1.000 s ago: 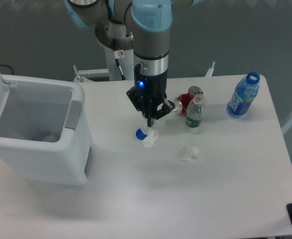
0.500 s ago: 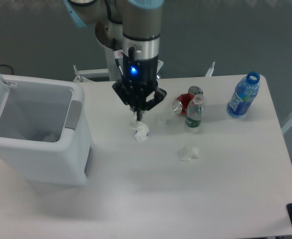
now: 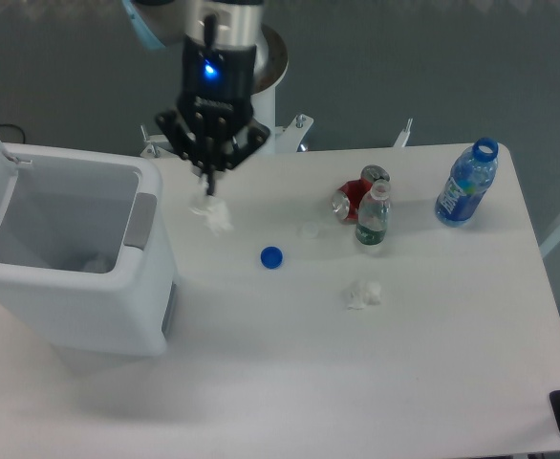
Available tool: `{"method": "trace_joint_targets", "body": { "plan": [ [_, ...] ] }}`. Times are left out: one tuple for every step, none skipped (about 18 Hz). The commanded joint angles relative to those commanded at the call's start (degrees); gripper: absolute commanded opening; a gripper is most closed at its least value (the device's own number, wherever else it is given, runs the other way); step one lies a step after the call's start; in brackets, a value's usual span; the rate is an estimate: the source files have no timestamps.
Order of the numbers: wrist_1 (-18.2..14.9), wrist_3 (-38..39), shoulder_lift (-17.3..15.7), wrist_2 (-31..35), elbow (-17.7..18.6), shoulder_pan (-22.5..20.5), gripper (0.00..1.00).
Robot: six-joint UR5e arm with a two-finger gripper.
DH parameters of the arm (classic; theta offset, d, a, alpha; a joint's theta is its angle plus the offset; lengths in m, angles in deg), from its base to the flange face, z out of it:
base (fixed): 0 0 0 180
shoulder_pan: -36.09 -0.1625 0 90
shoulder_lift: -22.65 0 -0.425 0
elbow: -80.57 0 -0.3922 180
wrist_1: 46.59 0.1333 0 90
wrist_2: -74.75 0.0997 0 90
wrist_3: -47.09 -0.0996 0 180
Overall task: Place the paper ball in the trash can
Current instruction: 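Lift the paper ball and carry it over the white trash bin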
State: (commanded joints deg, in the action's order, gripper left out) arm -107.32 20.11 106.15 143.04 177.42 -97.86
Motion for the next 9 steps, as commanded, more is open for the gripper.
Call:
{"method": "trace_joint_targets", "body": {
  "plan": [
    [-0.1,0.1,0.0,-0.4,0.0,1.2,0.00],
    [0.0,0.2,0.0,-0.7,0.0,2.2,0.00],
    [0.1,0.1,0.0,-0.8,0.0,3.2,0.00],
    [0.1,0.0,0.2,-1.0,0.1,4.4,0.00],
    [0.1,-0.1,0.5,-1.7,0.2,6.2,0.00],
    [0.1,-0.1,0.7,-1.7,0.3,7.2,0.00],
    [0.2,-0.1,0.8,-1.7,0.3,7.9,0.00],
    [0.3,-0.2,0.8,-1.7,0.4,8.5,0.00],
    [0.3,-0.2,0.8,-1.7,0.4,9.1,0.00]
  ]
}}
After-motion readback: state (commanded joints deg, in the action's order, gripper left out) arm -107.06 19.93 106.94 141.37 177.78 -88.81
